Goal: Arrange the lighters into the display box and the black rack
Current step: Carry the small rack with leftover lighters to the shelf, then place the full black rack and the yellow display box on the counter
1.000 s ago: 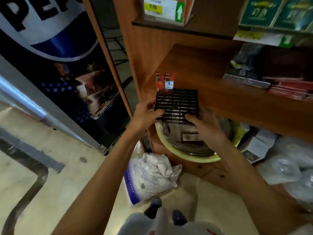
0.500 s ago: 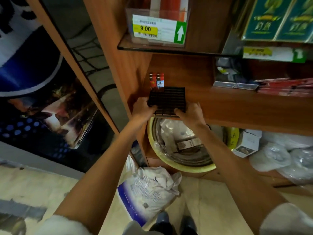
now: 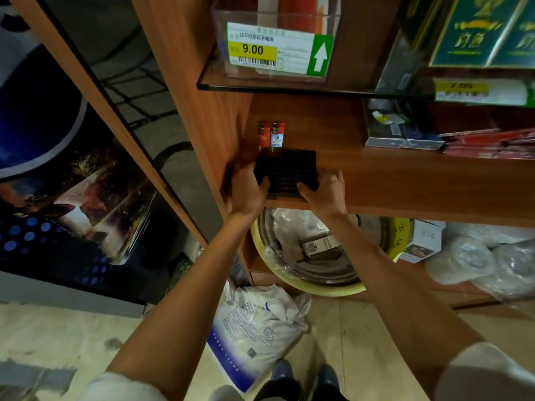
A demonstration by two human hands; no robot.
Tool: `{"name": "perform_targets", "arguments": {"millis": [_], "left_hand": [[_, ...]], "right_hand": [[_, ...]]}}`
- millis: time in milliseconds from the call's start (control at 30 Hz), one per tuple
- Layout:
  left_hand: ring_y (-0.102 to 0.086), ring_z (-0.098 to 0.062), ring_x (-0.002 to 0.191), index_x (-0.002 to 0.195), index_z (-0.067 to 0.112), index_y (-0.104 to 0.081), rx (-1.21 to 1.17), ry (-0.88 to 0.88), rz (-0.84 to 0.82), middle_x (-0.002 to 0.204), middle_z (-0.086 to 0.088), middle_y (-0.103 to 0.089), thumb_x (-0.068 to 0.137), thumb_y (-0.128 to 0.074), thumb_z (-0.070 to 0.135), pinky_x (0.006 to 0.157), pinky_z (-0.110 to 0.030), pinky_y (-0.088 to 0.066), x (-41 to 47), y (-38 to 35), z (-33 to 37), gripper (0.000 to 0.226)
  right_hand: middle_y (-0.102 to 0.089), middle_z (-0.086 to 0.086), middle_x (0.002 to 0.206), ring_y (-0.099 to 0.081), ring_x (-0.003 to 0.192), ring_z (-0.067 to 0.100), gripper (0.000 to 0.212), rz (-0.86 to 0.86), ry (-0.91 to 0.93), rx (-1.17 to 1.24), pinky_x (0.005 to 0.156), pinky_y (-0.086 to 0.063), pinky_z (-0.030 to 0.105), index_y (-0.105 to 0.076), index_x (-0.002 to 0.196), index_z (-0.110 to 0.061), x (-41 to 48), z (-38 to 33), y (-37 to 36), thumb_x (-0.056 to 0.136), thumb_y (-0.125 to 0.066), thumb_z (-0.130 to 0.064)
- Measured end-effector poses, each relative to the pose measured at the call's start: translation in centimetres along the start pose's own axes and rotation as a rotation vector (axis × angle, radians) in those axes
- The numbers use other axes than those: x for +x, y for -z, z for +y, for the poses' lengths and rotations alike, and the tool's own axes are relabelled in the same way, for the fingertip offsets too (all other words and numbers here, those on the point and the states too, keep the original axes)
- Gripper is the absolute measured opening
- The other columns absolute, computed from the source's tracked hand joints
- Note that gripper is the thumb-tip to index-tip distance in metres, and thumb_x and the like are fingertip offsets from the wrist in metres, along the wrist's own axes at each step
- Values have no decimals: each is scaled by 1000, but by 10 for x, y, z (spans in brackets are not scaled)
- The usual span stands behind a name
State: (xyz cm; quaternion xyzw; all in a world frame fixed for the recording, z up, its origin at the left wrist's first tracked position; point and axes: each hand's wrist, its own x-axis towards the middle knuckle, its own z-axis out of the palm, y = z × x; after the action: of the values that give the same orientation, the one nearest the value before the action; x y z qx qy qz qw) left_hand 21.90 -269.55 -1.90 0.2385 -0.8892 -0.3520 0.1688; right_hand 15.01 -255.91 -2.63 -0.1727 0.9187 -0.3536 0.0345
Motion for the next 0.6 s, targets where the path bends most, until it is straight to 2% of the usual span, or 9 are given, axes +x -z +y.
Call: {"name": "perform_targets", "arguments": {"millis": [167, 233, 333, 400, 500, 533, 600], "left_hand": [[-51, -27, 115, 119, -1, -58, 17, 16, 20, 117, -17, -61, 95, -49, 12, 96, -34, -37, -1, -3, 0, 29], [-51, -27, 116, 122, 0, -56, 22, 14, 30, 119, -16, -60, 95, -49, 12, 98, -35, -37, -4, -1, 1, 30], [-54, -25, 113, 125, 4, -54, 36, -31, 150, 123, -14, -55, 96, -49, 12, 98, -33, -41, -19, 4, 6, 31], [-59, -23, 104, 122, 7, -56, 10, -153, 189, 118, -11, -58, 95, -51, 13, 90, -33, -47, -40, 6, 11, 28], [-65, -16, 87, 115, 10, -60, -61, -343, 19, 102, -1, -67, 93, -53, 17, 77, -39, -54, -82, -1, 15, 24], [-64, -15, 86, 114, 9, -61, -109, -368, -58, 101, -1, -67, 93, -54, 16, 77, -37, -54, -98, -8, 17, 23], [-62, -16, 98, 115, 6, -62, -153, -423, -191, 108, -5, -66, 95, -52, 14, 87, -34, -51, -131, -24, 20, 24]], "right_hand": [[-57, 10, 121, -40, 119, 24, 38, 11, 2, 5, 103, -30, 31, -57, 119, -6, 0, 2, -1, 88, -63, -26], [-61, 10, 113, -42, 117, 24, 31, 24, 29, 48, 101, -32, 31, -59, 114, -5, -5, 1, 4, 89, -62, -23], [-61, 1, 90, -52, 102, 21, 14, 131, 120, 190, 89, -38, 23, -63, 99, -1, -25, 4, 21, 91, -59, -12], [-59, -4, 89, -57, 91, 17, 10, 211, 192, 231, 78, -42, 13, -65, 95, 0, -48, 17, 36, 90, -57, -4], [-65, 3, 94, -60, 74, 9, 15, 209, 163, 212, 62, -44, 9, -65, 103, -3, -102, 56, 59, 91, -56, -2], [-65, 4, 94, -59, 71, 5, 16, 204, 144, 194, 62, -42, 5, -65, 103, -4, -126, 72, 67, 90, -57, -2], [-66, 9, 97, -58, 81, 4, 18, 194, 111, 124, 70, -39, 0, -66, 103, -2, -178, 103, 81, 88, -57, -1]]}}
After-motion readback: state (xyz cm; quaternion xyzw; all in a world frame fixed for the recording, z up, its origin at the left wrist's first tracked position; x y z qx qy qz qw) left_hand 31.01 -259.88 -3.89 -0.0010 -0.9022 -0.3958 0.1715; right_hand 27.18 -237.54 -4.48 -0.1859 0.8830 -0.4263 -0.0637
